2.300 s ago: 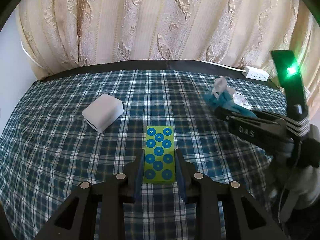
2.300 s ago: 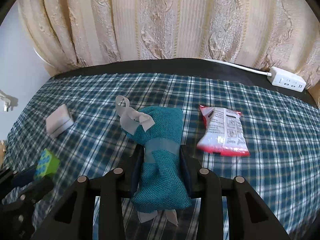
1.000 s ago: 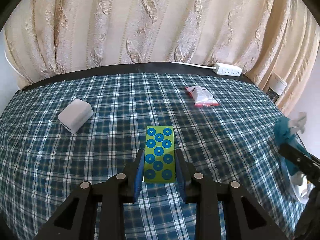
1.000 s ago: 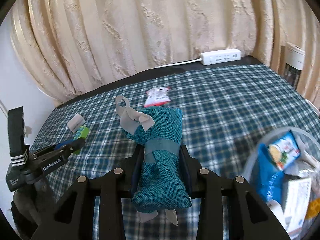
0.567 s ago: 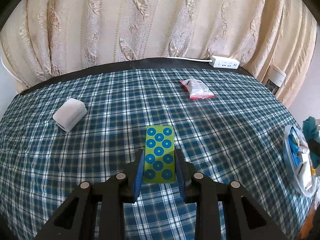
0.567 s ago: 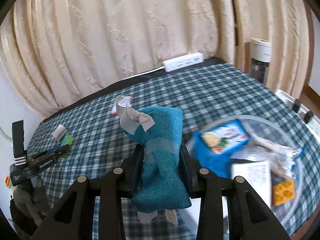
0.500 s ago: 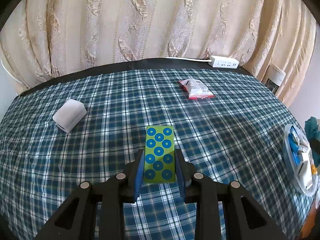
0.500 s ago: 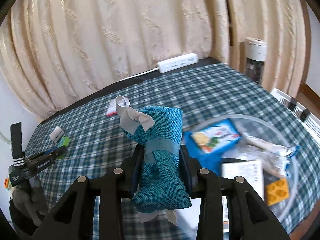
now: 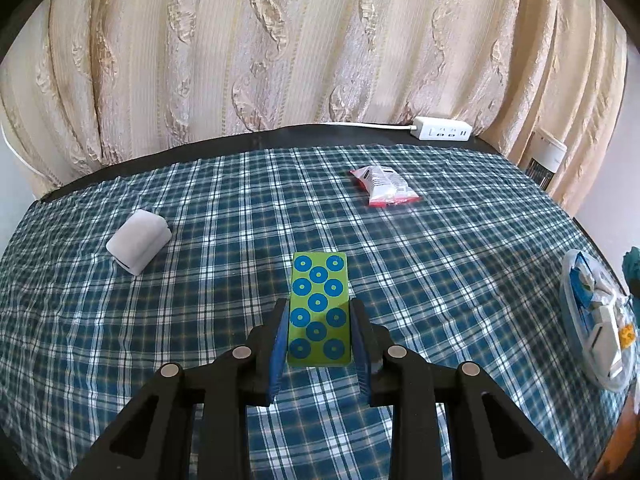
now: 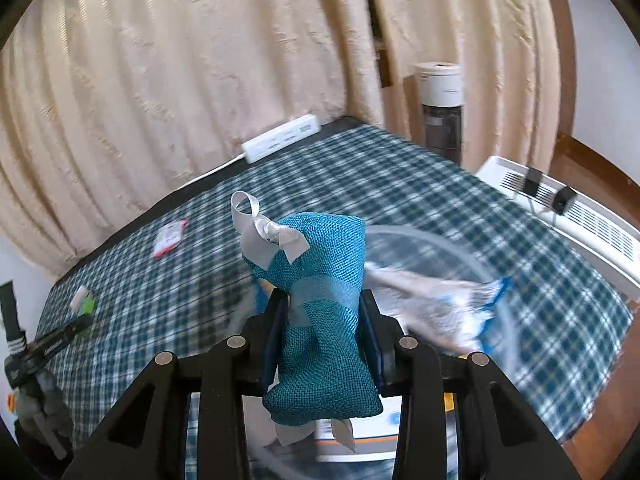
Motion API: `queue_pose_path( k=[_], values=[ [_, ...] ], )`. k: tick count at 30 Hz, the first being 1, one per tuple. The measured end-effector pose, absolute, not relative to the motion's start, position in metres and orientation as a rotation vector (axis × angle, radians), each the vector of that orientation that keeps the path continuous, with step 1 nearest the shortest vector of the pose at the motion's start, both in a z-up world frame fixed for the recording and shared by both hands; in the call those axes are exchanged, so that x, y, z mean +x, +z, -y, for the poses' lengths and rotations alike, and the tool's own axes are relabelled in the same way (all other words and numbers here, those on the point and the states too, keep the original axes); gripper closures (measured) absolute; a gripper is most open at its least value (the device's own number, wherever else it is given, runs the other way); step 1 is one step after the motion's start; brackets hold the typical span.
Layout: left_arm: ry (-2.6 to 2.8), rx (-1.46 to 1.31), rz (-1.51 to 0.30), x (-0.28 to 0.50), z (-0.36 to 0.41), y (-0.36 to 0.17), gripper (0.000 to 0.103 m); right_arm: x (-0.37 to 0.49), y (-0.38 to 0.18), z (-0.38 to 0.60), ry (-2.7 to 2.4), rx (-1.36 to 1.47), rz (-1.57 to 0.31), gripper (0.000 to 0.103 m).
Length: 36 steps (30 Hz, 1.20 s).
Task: Organize objects
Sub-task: 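Carry the pouch and the block toward the clear basin with both grippers, then lower the green block into the basin and open the left gripper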
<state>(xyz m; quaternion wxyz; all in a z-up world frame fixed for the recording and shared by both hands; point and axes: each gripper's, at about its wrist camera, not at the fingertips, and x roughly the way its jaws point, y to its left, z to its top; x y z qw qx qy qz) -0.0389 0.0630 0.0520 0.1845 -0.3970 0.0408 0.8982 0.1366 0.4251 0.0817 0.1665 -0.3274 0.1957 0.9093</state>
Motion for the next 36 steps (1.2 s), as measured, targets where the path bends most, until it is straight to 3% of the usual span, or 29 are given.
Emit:
queue_pose_path(
  k=[20, 36],
  values=[
    [2.428, -1.061, -0.197, -0.008, -0.119, 0.074, 0.072, 0.172, 0.074, -0.467, 2.531, -0.883, -0.65, 0.066],
    [2.237, -1.02, -0.308, 0.027, -0.218, 0.078, 0.072, 0.182, 0.065, -0.484, 2.572, -0.85, -0.737, 0.066]
  ],
)
